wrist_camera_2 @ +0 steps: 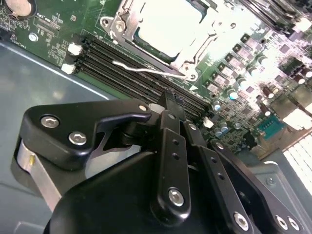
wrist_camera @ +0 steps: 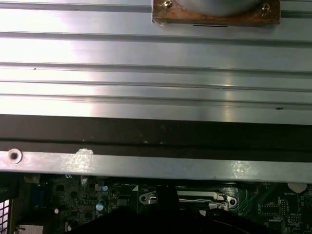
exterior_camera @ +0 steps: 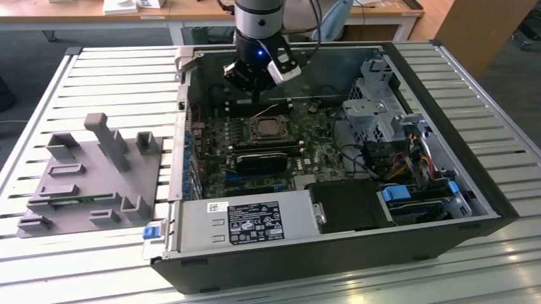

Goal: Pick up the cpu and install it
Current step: 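Install the first cpu locking lever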

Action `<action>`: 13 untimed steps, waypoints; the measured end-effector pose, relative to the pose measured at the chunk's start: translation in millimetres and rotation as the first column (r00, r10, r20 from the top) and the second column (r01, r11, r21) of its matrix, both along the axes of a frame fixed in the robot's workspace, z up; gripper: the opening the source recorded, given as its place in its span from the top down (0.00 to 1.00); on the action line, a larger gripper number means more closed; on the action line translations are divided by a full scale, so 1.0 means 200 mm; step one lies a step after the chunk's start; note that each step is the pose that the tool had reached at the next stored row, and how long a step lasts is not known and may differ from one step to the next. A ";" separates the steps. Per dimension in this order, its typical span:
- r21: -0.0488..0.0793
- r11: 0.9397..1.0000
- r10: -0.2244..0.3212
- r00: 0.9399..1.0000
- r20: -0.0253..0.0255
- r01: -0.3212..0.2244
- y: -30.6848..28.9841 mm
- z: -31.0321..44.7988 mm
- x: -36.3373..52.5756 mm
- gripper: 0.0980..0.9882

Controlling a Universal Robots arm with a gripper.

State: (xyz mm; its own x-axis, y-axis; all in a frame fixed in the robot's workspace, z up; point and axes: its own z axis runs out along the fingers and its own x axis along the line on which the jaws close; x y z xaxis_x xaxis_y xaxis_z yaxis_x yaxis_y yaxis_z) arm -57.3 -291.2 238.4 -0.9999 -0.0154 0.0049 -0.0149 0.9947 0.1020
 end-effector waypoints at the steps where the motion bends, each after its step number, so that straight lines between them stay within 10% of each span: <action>1: 0.000 1.000 0.000 1.000 0.000 0.000 0.000 -0.005 0.005 0.99; 13: -0.007 1.000 0.001 1.000 0.000 -0.001 0.004 -0.072 0.046 0.99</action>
State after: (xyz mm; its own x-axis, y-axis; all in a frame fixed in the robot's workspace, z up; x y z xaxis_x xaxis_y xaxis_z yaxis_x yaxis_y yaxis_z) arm -48.1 -290.3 224.1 -0.9998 -0.0168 0.0050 -0.0162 0.9954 0.0949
